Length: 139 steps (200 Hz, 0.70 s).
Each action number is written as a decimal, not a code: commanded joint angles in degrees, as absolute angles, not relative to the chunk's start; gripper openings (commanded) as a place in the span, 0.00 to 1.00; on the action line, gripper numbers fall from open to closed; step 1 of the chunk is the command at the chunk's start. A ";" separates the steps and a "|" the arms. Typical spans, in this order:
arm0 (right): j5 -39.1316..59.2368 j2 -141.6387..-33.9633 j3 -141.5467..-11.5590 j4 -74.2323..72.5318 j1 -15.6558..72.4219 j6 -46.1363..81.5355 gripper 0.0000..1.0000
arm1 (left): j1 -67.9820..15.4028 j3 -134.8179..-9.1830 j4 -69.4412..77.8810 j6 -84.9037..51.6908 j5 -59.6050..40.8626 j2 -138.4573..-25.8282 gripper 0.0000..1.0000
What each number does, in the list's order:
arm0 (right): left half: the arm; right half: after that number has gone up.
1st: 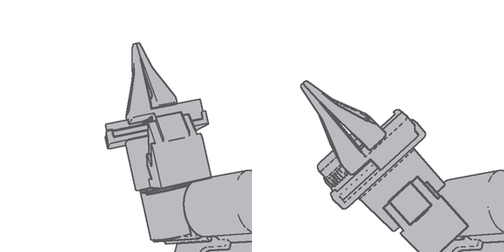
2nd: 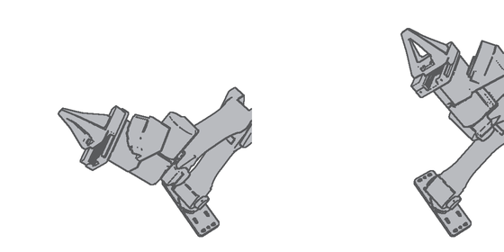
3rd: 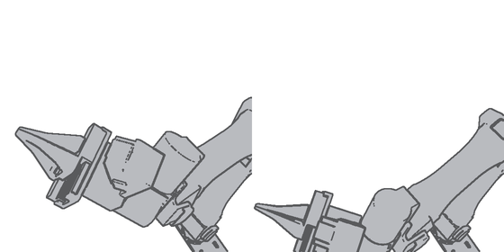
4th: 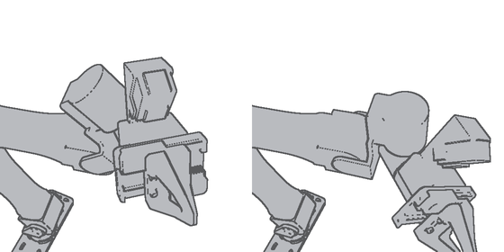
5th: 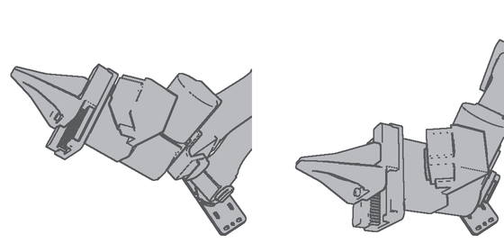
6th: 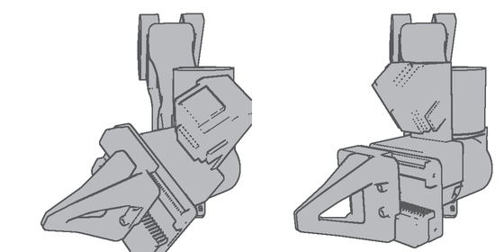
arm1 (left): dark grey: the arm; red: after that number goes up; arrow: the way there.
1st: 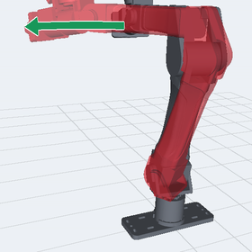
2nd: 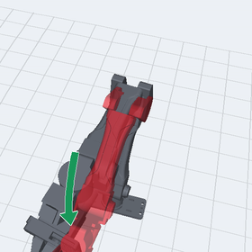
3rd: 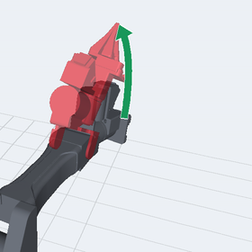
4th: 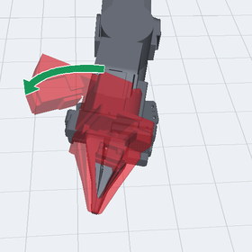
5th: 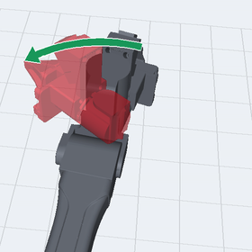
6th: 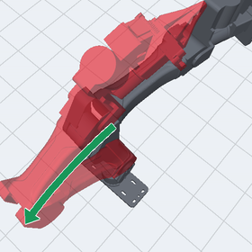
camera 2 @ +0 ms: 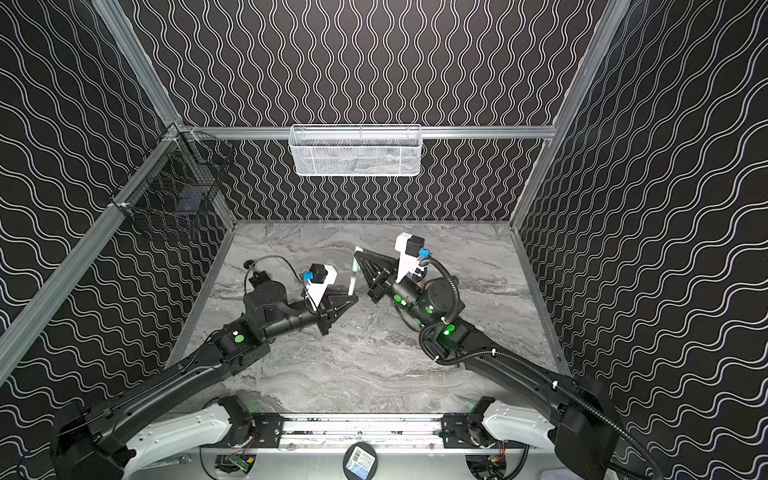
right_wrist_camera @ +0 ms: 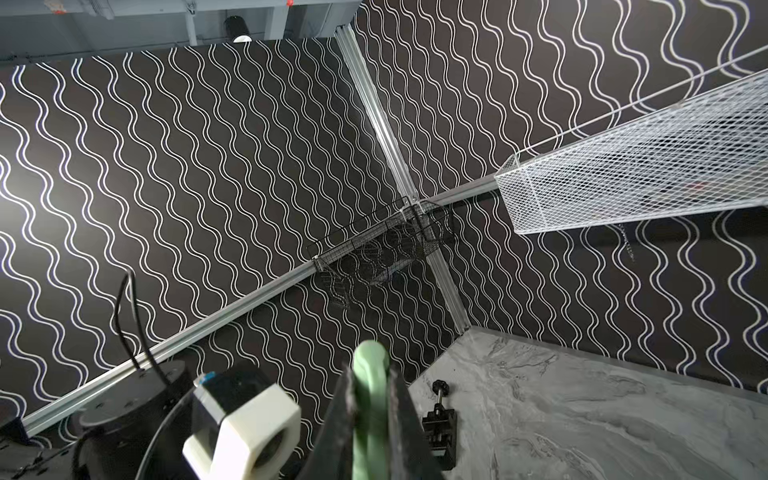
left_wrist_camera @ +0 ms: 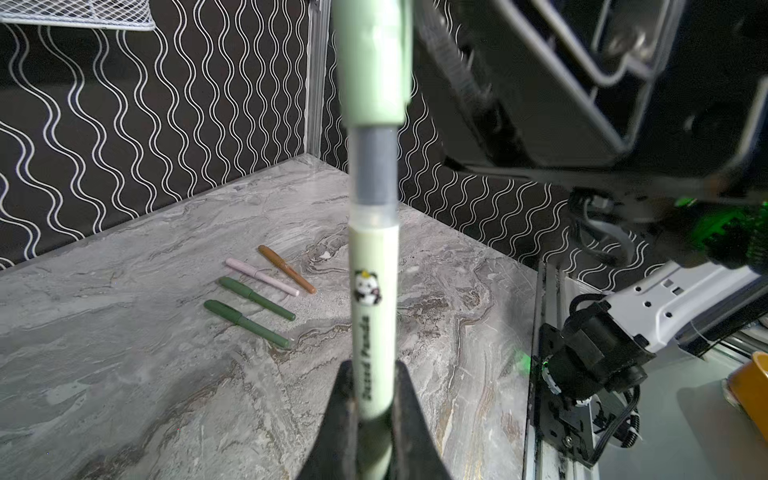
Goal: Insert the pens into the pen caps
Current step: 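Align the cap over the upright pen tip with the right gripper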
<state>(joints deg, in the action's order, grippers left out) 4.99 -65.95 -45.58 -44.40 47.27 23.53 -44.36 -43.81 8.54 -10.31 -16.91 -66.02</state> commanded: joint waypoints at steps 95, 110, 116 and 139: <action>4.83 -62.57 -49.17 -28.44 48.43 20.08 0.41 | -44.47 -44.05 10.10 -9.23 -13.43 -66.16 0.00; 2.97 -62.38 -53.92 -18.59 48.39 18.86 0.43 | -44.44 -43.94 10.42 -8.75 -13.45 -66.56 0.00; 2.32 -62.38 -55.29 -15.96 48.28 18.31 0.43 | -44.47 -43.98 10.48 -8.47 -13.60 -66.64 0.00; 3.52 -63.64 -62.68 -4.39 46.87 15.64 0.41 | -44.40 -43.41 11.78 -7.92 -14.49 -66.88 0.00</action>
<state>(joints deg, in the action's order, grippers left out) 3.70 -62.83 -57.23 -19.62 48.05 18.94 -44.38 -43.55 8.47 -9.50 -13.91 -66.59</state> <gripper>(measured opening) 0.429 0.104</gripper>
